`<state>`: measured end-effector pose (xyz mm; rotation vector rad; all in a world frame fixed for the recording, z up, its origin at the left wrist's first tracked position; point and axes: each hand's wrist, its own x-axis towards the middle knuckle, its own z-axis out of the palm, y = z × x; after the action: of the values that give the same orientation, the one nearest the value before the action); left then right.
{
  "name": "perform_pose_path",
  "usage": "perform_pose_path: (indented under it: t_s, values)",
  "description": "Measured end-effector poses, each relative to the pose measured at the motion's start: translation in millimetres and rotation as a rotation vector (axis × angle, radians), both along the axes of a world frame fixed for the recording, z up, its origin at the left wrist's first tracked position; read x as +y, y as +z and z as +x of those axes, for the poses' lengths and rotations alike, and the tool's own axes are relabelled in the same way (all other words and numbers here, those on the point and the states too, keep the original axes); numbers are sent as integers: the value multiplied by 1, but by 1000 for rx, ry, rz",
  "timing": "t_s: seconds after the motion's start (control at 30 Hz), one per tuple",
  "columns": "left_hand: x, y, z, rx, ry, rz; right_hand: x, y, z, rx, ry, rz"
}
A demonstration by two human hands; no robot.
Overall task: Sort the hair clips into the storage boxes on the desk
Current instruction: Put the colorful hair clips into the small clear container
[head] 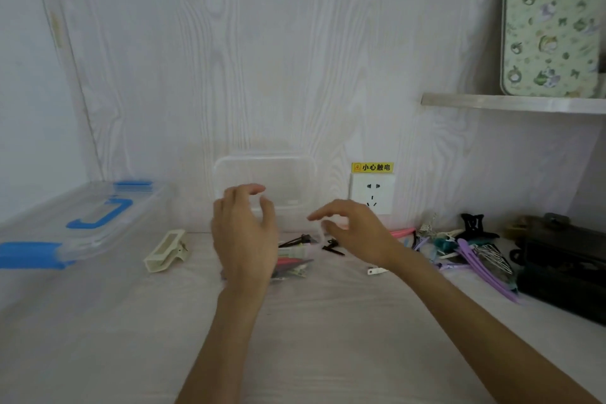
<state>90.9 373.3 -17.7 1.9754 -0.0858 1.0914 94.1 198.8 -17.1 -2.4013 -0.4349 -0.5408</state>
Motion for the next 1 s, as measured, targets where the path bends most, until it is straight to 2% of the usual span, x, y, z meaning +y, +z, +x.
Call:
perform_pose_path:
  t_s: [0.1,0.17,0.23,0.3,0.4,0.43,0.57,0.67,0.9,1.0]
  values:
    - [-29,-3,-12,-95,-174,187,-57,-10,-19,3,-197,-2]
    - [-48,-11,-19,-33,-326,333,-84,-14,-31,167,-253,50]
    - [-66,-24,-21,37,-432,497,-100,-15,-36,424,-240,116]
    - [-84,-34,-24,-11,-486,677,-113,-12,-36,565,-254,133]
    - [-103,-41,-24,-70,-527,842,-125,-7,-35,497,-296,149]
    - [-108,-43,-24,-68,-504,875,-128,-7,-35,462,-296,83]
    - [-110,-48,-19,257,-497,881,-132,-17,-33,471,-271,-257]
    - [-100,-51,-12,307,-455,825,-133,-24,-28,368,-249,-230]
    - [-87,-42,-16,374,-483,812,-126,-31,-21,351,-228,-181]
    - [-87,-41,-20,387,-514,803,-116,-29,-26,278,-207,-138]
